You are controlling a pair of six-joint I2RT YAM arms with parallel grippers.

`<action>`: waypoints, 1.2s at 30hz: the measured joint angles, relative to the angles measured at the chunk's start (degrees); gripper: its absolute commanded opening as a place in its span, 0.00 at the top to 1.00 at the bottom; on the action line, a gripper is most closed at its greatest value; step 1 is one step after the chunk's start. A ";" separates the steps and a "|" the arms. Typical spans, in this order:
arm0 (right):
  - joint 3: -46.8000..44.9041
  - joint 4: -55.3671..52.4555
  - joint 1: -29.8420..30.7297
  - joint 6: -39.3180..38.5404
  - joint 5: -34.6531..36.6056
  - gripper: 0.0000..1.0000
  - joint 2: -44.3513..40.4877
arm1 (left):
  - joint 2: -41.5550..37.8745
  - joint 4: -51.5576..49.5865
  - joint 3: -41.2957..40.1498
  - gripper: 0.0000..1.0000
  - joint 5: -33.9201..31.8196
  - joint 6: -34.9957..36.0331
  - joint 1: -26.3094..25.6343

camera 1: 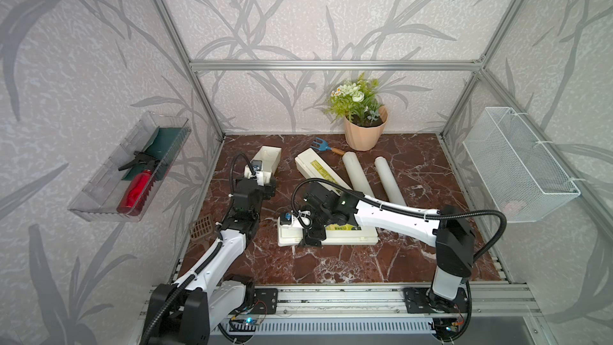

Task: Put plastic wrap rolls into dispensers
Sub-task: Place the lid at the center of the board.

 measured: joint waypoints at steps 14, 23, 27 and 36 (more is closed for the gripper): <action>-10.58 10.32 -0.07 1.33 5.62 0.44 2.78 | -3.48 -4.37 -2.47 0.56 -6.99 -9.18 -6.16; -10.58 11.28 -1.01 0.39 7.96 0.38 5.07 | -3.21 -16.11 3.04 0.52 -6.93 -17.44 -6.16; -11.08 11.54 -1.88 -0.52 7.85 0.33 5.11 | -2.45 -20.17 4.66 0.52 -6.27 -21.51 -6.25; -11.17 11.28 -5.03 -1.92 6.40 0.01 6.32 | 5.33 -27.21 8.46 0.52 -4.17 -28.74 -7.26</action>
